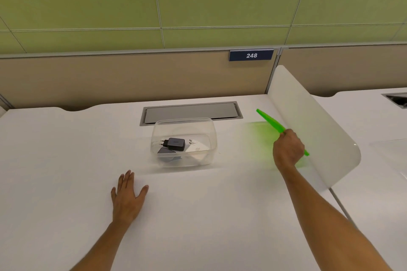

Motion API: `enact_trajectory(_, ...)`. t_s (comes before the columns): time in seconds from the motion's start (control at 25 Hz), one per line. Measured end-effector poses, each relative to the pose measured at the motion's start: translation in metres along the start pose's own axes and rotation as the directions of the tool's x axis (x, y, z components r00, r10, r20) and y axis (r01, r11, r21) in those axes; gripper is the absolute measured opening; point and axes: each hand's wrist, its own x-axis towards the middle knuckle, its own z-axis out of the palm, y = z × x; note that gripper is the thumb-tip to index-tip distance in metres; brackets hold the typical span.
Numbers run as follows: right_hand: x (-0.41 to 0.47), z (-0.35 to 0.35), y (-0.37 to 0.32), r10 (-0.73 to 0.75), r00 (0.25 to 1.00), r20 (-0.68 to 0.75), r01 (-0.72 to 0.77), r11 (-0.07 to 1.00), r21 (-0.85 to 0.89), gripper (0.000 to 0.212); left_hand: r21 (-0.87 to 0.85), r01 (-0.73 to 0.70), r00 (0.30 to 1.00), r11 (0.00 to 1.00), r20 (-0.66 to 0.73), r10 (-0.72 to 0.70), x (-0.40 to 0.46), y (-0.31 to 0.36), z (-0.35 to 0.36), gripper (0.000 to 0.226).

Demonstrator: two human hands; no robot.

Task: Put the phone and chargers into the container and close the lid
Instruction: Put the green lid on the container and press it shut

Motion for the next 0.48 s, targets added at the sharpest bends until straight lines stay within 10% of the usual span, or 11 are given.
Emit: enact_trajectory(0.48,0.021,-0.084,-0.138,-0.15,0.974,-0.171,0.214,0.865,0.454,0.023,-0.513,-0.106,0.987,0.852,-0.161,0.025,0.039,0.092,-0.051,0.065)
